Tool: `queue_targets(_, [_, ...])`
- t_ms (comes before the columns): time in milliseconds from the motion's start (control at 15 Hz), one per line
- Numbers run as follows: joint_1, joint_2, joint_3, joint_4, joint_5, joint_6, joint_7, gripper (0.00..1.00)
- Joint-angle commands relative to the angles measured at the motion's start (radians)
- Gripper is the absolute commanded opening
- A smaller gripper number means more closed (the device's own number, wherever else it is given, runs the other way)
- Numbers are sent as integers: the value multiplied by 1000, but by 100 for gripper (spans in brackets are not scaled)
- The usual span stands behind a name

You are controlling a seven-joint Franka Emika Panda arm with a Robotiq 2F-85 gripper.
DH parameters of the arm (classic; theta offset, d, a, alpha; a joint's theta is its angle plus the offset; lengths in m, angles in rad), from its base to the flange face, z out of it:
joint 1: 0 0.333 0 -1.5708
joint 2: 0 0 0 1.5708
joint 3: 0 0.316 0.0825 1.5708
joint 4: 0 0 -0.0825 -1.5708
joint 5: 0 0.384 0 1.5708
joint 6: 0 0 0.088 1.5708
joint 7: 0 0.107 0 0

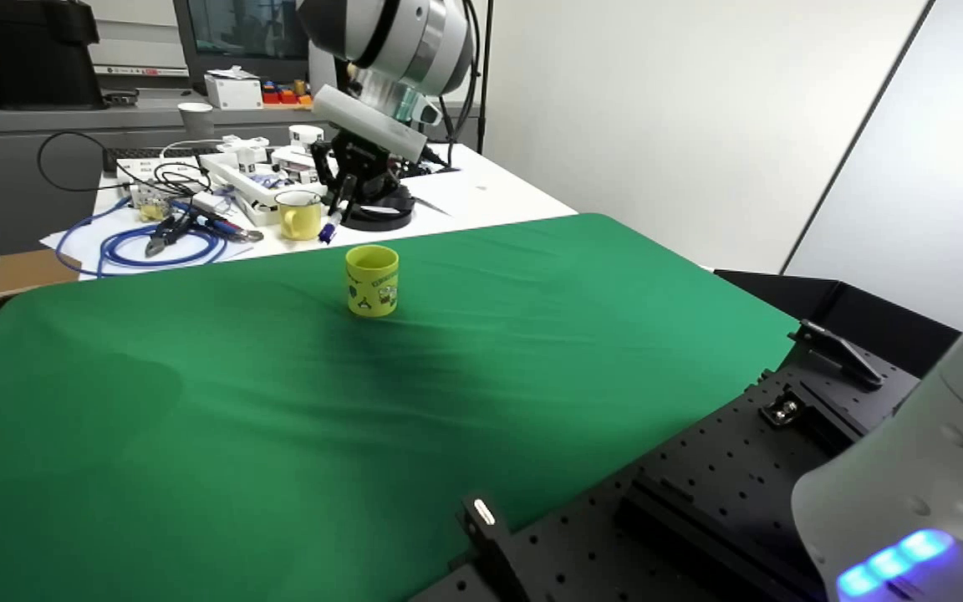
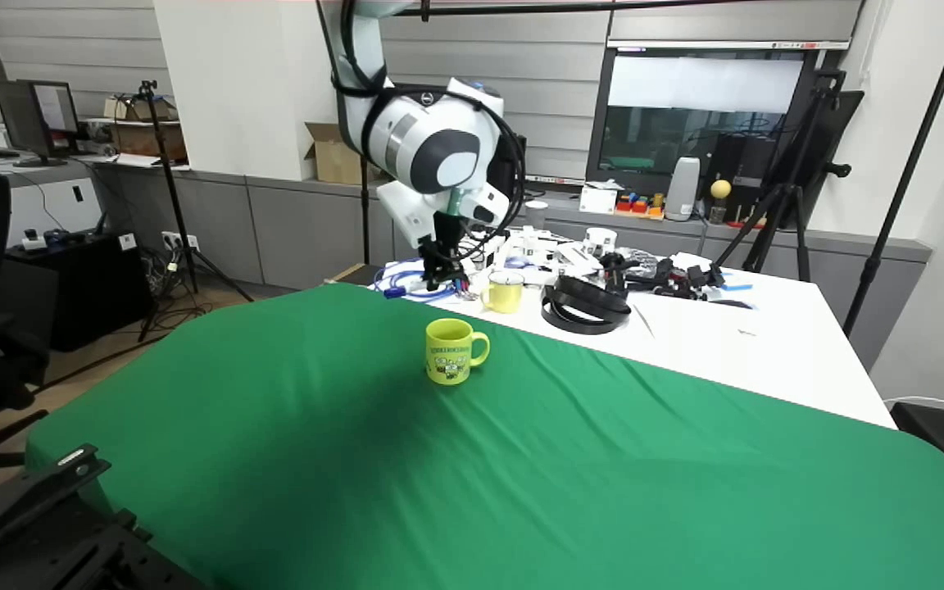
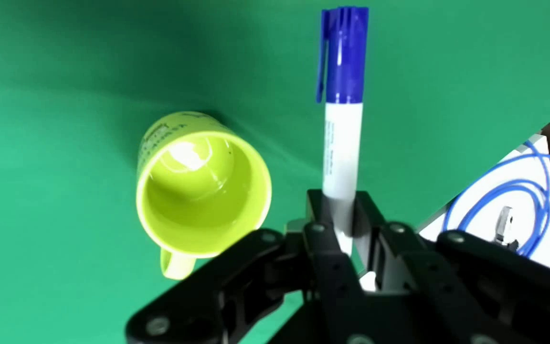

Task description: Put the marker inside the cup

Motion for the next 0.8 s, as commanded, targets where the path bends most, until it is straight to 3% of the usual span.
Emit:
queue_targets(0, [-186,-74,141,-132,190,-9,-122,4])
queue_targets(200, [-289,-69,198,-151,387,-76,-244,4])
queue_targets(400, [-334,-75,190,-153,584,-204,-351,4])
queue_targets(533, [-337,-81,158,-152,700,-316,-399,4])
queue_targets(600, [-256,-55,90,-115,660,-279,-387,4])
queue_targets(667, [-253,-55,74,-114,676,-306,-404,18])
queue_targets(733, [-242,-53,57,-114,672,-306,-404,18])
